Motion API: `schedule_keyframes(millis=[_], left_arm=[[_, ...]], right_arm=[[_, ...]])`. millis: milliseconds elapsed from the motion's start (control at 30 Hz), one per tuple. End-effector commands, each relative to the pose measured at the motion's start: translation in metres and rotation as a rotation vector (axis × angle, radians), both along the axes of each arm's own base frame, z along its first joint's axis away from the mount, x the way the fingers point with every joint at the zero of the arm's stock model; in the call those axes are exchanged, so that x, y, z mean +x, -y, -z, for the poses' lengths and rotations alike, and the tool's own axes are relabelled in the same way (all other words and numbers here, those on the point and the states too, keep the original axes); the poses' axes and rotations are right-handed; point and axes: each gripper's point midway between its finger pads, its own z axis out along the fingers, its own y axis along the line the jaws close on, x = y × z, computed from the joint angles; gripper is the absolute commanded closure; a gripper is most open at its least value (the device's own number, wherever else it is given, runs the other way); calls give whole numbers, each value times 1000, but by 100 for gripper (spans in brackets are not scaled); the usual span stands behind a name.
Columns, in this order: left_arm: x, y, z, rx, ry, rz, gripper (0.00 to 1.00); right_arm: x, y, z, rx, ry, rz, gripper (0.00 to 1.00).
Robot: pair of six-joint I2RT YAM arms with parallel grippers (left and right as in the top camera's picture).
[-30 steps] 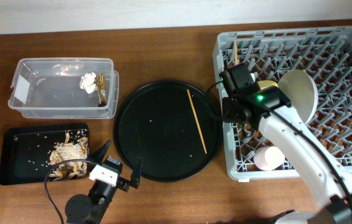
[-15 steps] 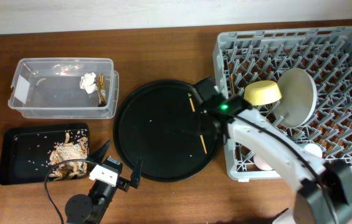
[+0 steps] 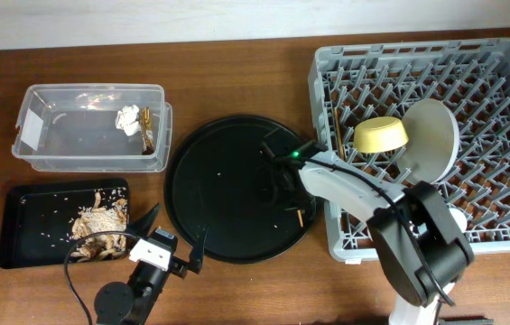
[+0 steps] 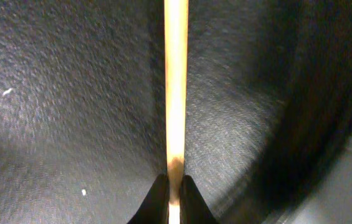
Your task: Sort waste into correct bins and load items into the dishwasher rack
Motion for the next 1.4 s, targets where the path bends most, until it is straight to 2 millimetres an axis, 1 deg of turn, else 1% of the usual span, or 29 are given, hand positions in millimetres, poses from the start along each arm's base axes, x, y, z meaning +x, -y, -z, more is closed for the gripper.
schedule_keyframes(millis=[0, 33, 67, 100, 133, 167, 233, 267, 300, 333, 367, 433, 467, 500, 567, 633, 667, 700, 800, 833, 867, 933, 1000, 1067, 1200, 1233, 1300, 1333, 1367], left_arm=[[-1, 1, 1, 10, 5, 10, 1], [-1, 1, 1, 10, 5, 10, 1], [-1, 1, 1, 10, 4, 10, 1], [-1, 1, 1, 10, 5, 10, 1], [-1, 1, 1, 10, 5, 10, 1], [-1, 1, 1, 10, 5, 10, 1], [-1, 1, 1, 10, 5, 10, 1], [-1, 1, 1, 10, 5, 10, 1], [-1, 1, 1, 10, 4, 10, 1], [-1, 1, 1, 10, 5, 10, 1], [-1, 1, 1, 11, 4, 9, 1], [-1, 1, 1, 10, 4, 10, 1], [-1, 1, 1, 10, 5, 10, 1], [-1, 1, 1, 10, 5, 10, 1], [-1, 1, 1, 10, 5, 10, 0], [-1, 1, 1, 10, 5, 10, 1], [-1, 1, 1, 10, 4, 10, 1], [-1, 1, 1, 10, 4, 10, 1], [-1, 1, 1, 10, 4, 10, 1], [-1, 1, 1, 10, 5, 10, 1], [-1, 1, 1, 10, 5, 10, 1], [-1, 1, 1, 10, 4, 10, 1], [-1, 1, 1, 10, 5, 10, 1], [-1, 1, 1, 10, 5, 10, 1], [-1, 1, 1, 10, 5, 10, 1], [-1, 1, 1, 10, 5, 10, 1], [-1, 1, 1, 11, 4, 9, 1], [-1, 1, 1, 10, 5, 9, 1], [-1, 1, 1, 10, 5, 10, 1]], right_arm=[[27, 16, -85, 16, 247, 43, 96], [31, 23, -109, 32, 317, 60, 96], [35, 32, -127, 31, 371, 79, 96], [39, 44, -142, 17, 417, 70, 96], [42, 56, -148, -1, 430, 38, 96], [43, 68, -146, -22, 416, 39, 96], [49, 97, -124, -63, 352, 107, 96], [50, 102, -114, -64, 321, 120, 96], [50, 102, -107, -54, 295, 101, 89], [48, 96, -99, -34, 260, 69, 63], [46, 95, -99, -29, 251, 66, 52], [41, 90, -114, -19, 266, 56, 47], [37, 86, -128, -7, 289, 46, 47], [25, 76, -157, 27, 352, 17, 46], [5, 62, -199, 85, 462, -37, 42], [-29, 49, -251, 181, 610, -114, 33], [-52, 47, -280, 245, 696, -154, 1], [-64, 47, -293, 279, 738, -172, 1], [-91, 52, -321, 373, 826, -201, 1], [-102, 47, -327, 436, 829, -229, 1], [-110, 49, -329, 454, 829, -243, 1], [-122, 60, -318, 420, 787, -241, 1], [-120, 72, -318, 363, 808, -212, 1], [-117, 79, -318, 323, 832, -195, 1], [-102, 114, -346, 383, 1051, 5, 1], [-102, 120, -346, 394, 1084, 39, 1], [-103, 142, -331, 382, 1163, 132, 1], [-104, 146, -322, 377, 1181, 150, 1], [-105, 150, -305, 377, 1209, 163, 1]])
